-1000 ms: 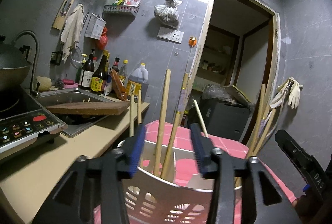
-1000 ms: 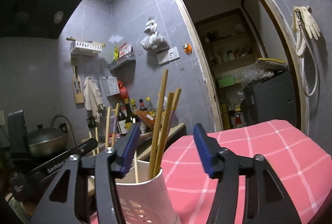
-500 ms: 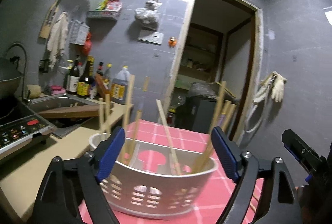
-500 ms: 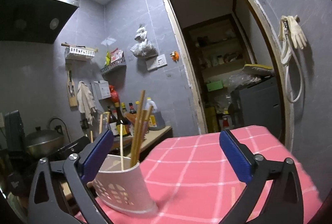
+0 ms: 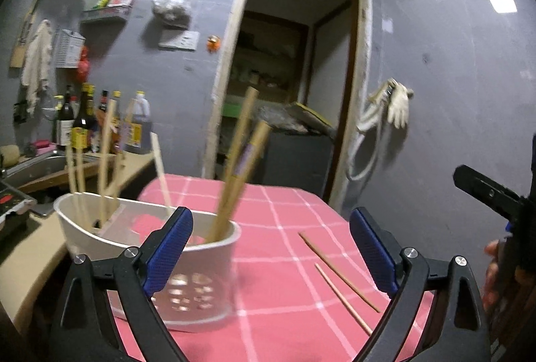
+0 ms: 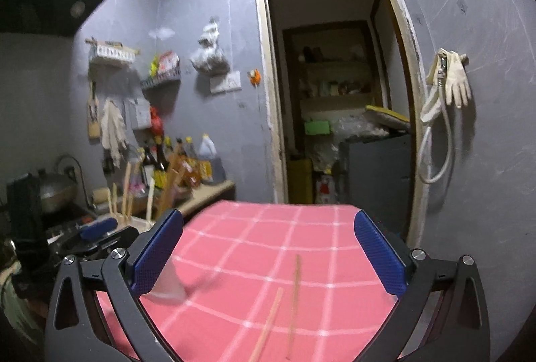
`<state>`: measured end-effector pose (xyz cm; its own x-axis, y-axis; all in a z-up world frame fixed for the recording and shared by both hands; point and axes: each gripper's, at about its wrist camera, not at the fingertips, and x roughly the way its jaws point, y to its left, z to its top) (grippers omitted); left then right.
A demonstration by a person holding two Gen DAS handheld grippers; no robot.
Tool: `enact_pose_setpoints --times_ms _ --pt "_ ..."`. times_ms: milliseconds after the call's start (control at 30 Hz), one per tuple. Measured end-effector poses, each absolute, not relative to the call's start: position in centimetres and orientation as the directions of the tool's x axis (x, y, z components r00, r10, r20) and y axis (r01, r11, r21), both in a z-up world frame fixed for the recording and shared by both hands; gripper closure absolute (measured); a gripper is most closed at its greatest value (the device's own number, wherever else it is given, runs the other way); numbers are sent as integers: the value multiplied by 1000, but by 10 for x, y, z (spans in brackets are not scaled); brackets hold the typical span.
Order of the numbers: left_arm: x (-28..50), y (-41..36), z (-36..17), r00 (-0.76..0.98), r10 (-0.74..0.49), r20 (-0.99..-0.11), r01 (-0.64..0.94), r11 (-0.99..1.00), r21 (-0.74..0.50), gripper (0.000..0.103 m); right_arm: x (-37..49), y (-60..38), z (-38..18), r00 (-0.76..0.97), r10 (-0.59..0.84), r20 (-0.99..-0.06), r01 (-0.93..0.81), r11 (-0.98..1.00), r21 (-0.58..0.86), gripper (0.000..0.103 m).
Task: Organize utensils
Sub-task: 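Withdraw both open grippers up from the white caddy, then move the right gripper over a chopstick while the left gripper approaches the other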
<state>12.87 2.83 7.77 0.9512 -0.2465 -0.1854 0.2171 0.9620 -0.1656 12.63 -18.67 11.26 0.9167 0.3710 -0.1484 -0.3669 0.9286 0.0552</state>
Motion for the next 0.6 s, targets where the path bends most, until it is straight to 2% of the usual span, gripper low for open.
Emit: enact_pose_setpoints --times_ms 167,400,500,567,600 --pt "146 -3 65 910 -298 -288 261 952 -162 11 140 -203 95 909 331 -251 -335 942 29 0" --pt "169 -35 40 821 -352 -449 303 936 -180 12 173 -223 52 830 340 -442 -337 937 88 2" --pt "178 -45 32 794 -350 -496 305 936 -174 13 182 -225 39 792 356 -495 -358 929 95 15" --pt "185 -51 26 767 -358 -532 315 933 -173 17 187 -226 31 767 369 -526 -375 922 99 27" --pt "188 -54 23 751 -363 -552 323 930 -174 22 191 -227 26 750 377 -543 -383 917 106 29"
